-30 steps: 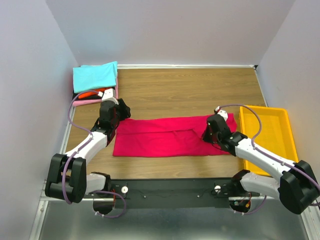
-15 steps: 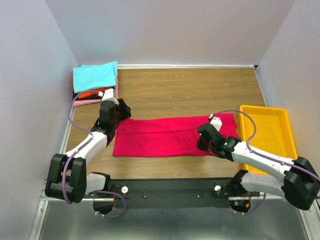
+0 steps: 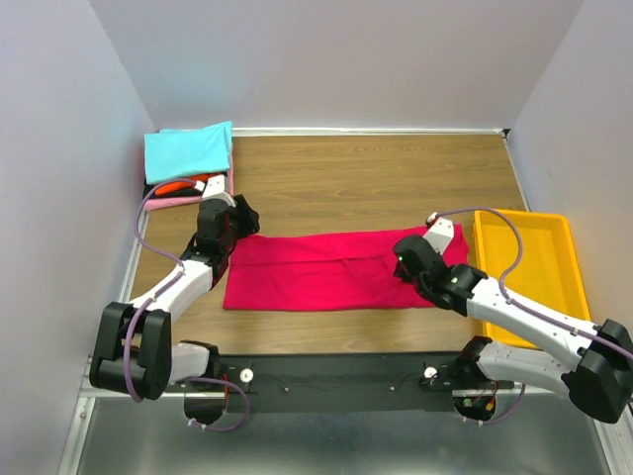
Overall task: Fold and stack the t-shirts
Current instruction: Fold the tshirt
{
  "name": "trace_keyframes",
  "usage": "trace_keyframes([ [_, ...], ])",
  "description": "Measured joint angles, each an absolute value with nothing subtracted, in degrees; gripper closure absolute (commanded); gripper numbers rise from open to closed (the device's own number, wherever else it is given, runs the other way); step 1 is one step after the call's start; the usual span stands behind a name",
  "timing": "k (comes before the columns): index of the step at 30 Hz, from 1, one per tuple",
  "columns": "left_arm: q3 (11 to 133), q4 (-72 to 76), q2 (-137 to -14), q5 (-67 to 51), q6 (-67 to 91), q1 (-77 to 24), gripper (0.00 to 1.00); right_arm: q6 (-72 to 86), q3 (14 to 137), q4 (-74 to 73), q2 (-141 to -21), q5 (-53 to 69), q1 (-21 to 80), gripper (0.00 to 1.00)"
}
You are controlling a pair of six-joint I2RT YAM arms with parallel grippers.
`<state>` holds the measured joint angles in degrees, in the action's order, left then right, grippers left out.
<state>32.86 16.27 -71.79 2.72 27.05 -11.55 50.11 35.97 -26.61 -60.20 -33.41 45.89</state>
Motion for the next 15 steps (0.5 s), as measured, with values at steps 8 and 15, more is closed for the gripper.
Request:
trace_keyframes([
  [8, 32.86, 16.64, -71.96, 2.31, 27.03, -11.55, 0.39, 44.51, 39.70, -23.55, -63.16, -36.62, 33.69, 0.55],
  [15, 32.82, 16.67, -71.96, 2.15, 27.03, -11.55, 0.39, 38.44, 38.70, -16.14, -67.55, -32.60, 24.69, 0.56],
])
